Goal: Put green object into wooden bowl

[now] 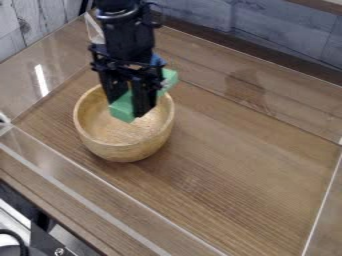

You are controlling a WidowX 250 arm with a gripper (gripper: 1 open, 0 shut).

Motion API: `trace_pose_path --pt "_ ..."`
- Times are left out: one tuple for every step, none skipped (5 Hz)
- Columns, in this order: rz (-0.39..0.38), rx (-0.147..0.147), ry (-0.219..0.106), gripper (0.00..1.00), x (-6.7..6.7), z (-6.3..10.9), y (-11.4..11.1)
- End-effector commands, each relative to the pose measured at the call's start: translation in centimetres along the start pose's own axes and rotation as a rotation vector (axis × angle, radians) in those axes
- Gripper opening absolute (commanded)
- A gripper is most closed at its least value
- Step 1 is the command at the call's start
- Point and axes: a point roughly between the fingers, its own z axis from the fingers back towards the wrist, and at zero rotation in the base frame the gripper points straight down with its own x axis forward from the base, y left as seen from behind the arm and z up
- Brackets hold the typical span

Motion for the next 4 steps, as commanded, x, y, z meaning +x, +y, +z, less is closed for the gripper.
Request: trace_pose_path --pt "-0.047 0.014 -0.025 1.0 0.41 0.62 1.27" --pt "-0.047 0.004 -0.026 1.0 0.11 0.64 1.31" --pt "-0.051 0.001 -0.017 1.0 -0.14 0.05 1.48" --pt "-0.065 -0.003 -0.01 1.0 0.15 -0.22 2.02"
